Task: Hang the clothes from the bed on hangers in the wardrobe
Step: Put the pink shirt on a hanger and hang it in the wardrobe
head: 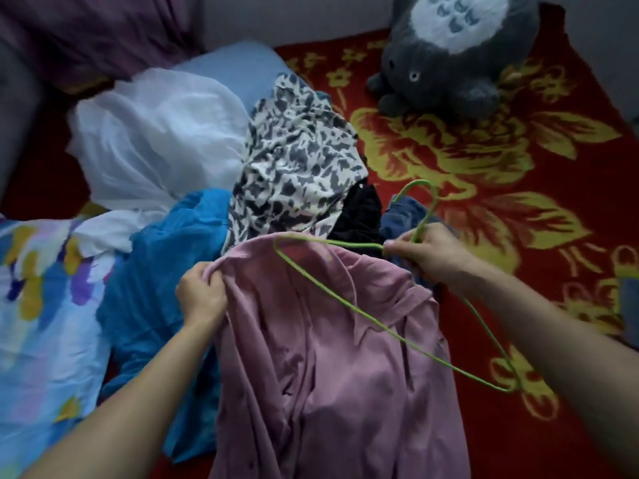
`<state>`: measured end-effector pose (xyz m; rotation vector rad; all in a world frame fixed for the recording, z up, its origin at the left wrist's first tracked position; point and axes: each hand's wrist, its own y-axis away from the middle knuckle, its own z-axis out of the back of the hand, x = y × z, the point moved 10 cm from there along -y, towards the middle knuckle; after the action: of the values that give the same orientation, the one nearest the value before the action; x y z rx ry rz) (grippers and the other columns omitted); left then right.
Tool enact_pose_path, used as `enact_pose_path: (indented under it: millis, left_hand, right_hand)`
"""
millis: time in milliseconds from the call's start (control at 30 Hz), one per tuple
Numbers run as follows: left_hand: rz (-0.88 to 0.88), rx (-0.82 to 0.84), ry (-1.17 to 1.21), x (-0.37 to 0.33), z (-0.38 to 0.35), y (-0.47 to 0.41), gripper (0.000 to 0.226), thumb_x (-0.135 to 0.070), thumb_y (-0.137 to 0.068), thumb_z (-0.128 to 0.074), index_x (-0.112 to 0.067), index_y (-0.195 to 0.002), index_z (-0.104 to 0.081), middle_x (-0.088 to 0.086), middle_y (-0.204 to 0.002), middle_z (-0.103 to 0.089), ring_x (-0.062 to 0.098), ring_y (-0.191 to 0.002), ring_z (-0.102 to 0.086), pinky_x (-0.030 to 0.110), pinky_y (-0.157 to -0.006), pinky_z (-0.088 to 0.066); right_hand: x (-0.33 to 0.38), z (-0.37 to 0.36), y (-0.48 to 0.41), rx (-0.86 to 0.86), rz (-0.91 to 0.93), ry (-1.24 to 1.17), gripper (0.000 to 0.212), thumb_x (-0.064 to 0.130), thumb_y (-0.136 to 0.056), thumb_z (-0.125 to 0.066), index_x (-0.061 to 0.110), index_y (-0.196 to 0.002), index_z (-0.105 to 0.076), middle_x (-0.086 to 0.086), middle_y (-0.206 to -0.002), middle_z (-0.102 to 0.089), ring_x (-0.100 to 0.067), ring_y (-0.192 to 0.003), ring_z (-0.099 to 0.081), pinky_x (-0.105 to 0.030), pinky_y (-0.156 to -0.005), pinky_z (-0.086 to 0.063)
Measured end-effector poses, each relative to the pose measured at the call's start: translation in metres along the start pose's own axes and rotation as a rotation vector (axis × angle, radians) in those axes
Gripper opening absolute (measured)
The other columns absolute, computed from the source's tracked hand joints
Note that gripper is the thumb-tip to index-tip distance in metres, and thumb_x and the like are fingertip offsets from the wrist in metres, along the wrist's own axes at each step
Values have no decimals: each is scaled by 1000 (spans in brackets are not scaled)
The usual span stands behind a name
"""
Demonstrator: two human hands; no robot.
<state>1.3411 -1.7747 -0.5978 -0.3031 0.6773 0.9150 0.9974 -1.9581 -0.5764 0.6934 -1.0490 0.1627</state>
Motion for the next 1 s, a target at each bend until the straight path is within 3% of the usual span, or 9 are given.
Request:
enact_pose_path:
  millis: [333,433,533,600,633,767,833,933,1000]
  left_hand:
    - [-331,110,80,-10,11,18,30,-15,-79,-51,-14,-100,-72,5,-93,-68,17,-86,-60,25,-78,-43]
    - [-396,168,37,2,-1,24,30,-14,-77,-54,-15,-101,-72,2,-105,-69,17,-97,-63,29,-87,-48]
    - [-349,544,-187,44,-54,29,40,-23,-76,-58,-19,-114,-66,1,-114,-64,22,-110,-58,39,-93,-47]
    - [-272,815,-311,68,-84,40,62,-55,-72,-54,-23,-124,-60,1,-116,-58,21,-113,-55,42,-95,-47]
    - [-256,833,-304,70,-90,38,67,-65,-71,-49,-23,-121,-62,2,-113,-58,21,-111,-55,41,-95,-46]
    - [-342,370,-314,45,-73,-9,28,-40,-88,-57,-18,-103,-67,6,-107,-55,27,-104,-51,43,-90,-44]
    - [-409,400,-459,38,-89,-14,39,-41,-85,-61,-22,-119,-59,7,-114,-53,29,-110,-49,43,-94,-41]
    - [-513,543,-592,33,-130,-1,63,-52,-82,-61,-27,-137,-42,7,-117,-54,29,-112,-50,40,-95,-38]
    - [-533,545,-620,32,-147,7,56,-49,-85,-58,-27,-134,-45,7,-114,-58,29,-109,-53,41,-92,-38]
  right_hand:
    - [-24,-192,-58,242,-39,163,24,18,-85,-73,11,-65,-63,12,-36,-48,1,-34,-42,-11,-42,-31]
    - [-29,-226,-74,231,-66,50,20,13,-85,-72,13,-66,-68,6,-50,-59,1,-46,-50,-17,-57,-44]
    - [-25,-220,-95,129,-39,-54,3,0,-82,-72,3,-82,-70,-5,-67,-64,-2,-52,-57,-19,-56,-47]
    - [-28,-211,-103,119,-106,-149,19,-3,-81,-70,-2,-100,-70,-11,-81,-69,-12,-66,-65,-24,-64,-53]
    - [-32,-212,-104,155,-162,-264,23,-4,-83,-67,-2,-106,-69,-14,-88,-71,-17,-71,-68,-24,-66,-56]
    - [-50,-201,-96,95,-408,-558,19,16,-96,-50,6,-98,-66,-12,-85,-67,-19,-65,-62,-21,-50,-52]
    - [-70,-183,-90,-37,-441,-599,23,14,-93,-45,7,-92,-66,-12,-86,-68,-21,-67,-62,-22,-51,-52]
    - [-95,-135,-74,-235,-200,168,8,17,-84,-60,20,-84,-67,-2,-95,-72,-20,-80,-66,-28,-64,-53]
    - [-117,-120,-54,-237,-210,663,21,37,-77,-66,27,-95,-61,3,-102,-65,-23,-97,-63,-35,-76,-50]
